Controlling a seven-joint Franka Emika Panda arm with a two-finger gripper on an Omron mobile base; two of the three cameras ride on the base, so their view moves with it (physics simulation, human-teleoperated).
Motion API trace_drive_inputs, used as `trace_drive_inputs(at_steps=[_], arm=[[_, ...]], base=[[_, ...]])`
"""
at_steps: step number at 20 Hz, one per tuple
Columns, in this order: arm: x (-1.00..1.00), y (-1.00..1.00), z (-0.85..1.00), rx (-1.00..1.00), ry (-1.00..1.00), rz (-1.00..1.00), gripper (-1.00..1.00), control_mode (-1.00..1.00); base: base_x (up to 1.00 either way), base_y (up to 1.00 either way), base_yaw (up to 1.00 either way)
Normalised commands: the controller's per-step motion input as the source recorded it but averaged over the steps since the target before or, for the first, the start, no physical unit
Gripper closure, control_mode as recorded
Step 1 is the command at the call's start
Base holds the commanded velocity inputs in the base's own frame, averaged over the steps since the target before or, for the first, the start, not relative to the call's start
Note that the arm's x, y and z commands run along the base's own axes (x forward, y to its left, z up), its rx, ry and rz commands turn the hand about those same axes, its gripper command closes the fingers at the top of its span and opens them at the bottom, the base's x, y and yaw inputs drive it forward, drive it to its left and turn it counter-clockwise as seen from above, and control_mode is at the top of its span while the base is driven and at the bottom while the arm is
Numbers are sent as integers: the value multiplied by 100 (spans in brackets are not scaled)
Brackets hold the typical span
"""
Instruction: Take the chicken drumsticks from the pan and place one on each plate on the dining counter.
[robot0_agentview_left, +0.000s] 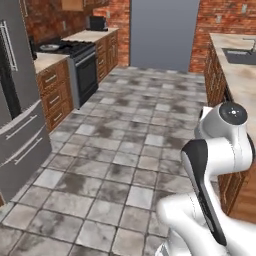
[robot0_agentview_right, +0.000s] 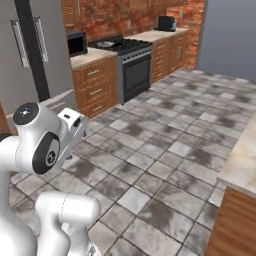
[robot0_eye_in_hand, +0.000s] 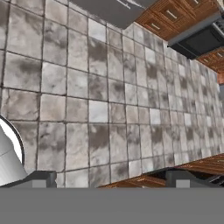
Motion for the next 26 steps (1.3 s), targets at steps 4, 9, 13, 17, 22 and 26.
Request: trace_drive_inputs(at_steps=[4, 9, 13, 17, 22, 26], arm=[[0, 0, 0, 0, 0, 0, -100, 100], [0, 0, 0, 0, 0, 0, -100, 100], [0, 0, 0, 0, 0, 0, -100, 100], [0, 0, 0, 0, 0, 0, -100, 100], [0, 0, 0, 0, 0, 0, -100, 100], [0, 0, 0, 0, 0, 0, -100, 100]], base=[[100, 10, -36], [100, 2, -32], [100, 21, -25], [100, 41, -18], [100, 51, -6], [100, 54, 0]])
